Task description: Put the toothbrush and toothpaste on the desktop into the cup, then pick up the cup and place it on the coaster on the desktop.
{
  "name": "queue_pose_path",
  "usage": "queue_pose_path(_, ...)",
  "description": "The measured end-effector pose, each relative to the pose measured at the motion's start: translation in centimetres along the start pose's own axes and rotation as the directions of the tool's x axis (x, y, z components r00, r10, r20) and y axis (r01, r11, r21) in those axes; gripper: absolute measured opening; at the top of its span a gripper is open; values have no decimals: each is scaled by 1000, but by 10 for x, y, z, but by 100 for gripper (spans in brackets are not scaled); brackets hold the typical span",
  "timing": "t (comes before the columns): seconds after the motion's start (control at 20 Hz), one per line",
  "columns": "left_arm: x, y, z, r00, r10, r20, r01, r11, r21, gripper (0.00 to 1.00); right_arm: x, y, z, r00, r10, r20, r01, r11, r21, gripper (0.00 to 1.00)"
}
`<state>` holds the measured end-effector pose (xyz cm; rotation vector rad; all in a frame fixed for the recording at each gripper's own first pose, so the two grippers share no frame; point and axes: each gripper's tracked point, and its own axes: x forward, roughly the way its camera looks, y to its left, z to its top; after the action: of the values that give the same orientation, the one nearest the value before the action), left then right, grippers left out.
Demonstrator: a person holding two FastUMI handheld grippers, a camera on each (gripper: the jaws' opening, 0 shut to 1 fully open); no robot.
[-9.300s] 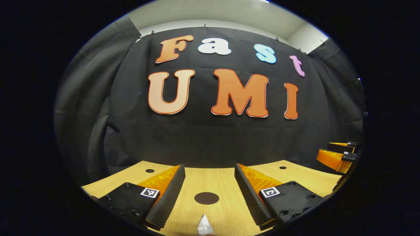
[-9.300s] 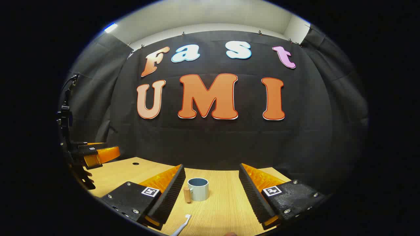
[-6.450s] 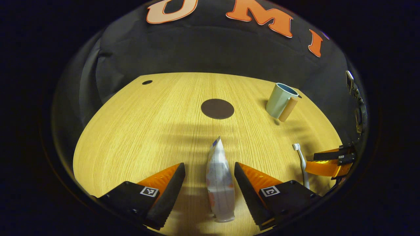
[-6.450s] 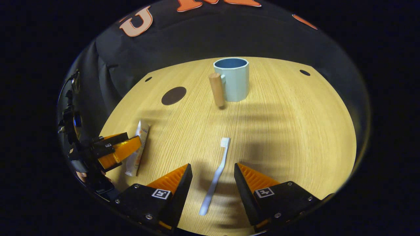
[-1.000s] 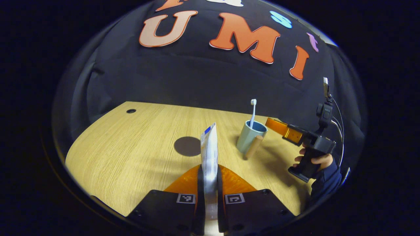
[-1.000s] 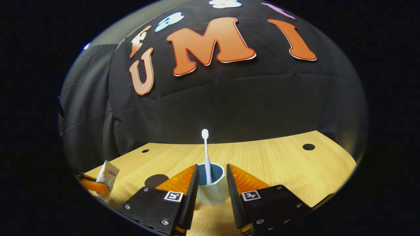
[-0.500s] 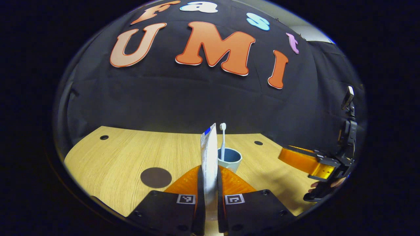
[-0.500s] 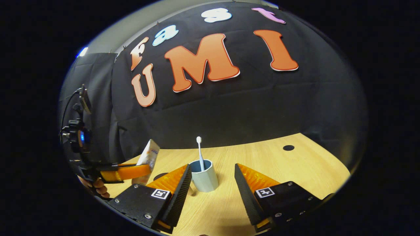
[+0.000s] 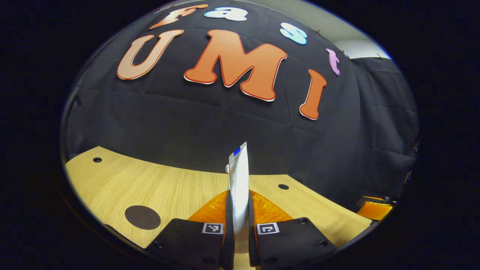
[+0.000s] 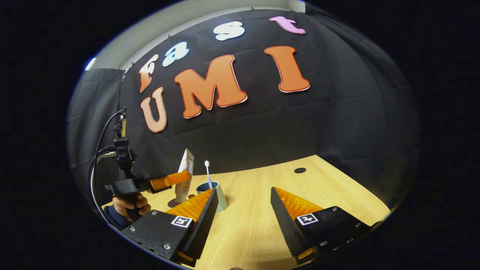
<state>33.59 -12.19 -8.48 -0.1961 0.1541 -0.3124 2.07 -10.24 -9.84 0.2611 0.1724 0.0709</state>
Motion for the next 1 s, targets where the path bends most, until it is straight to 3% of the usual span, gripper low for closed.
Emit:
queue_pose_path(0.15,14,-2,15,997,-3,79,2,1000,3,18,-9,-8,-2,1000,-1,8,1,1000,26,86)
queue_pose_path(0.4,41,8,22,985,69,155,-73,997,24,18,-11,-14,-12,1000,10,6,-10,999,51,86)
queue_pose_path(0.75,66,18,22,975,107,193,-104,994,-22,19,-13,-11,-10,998,55,4,-55,998,35,86)
queue_pose_path(1.0,80,15,6,974,136,179,-140,990,11,19,-13,-15,-15,998,57,3,-57,997,52,86)
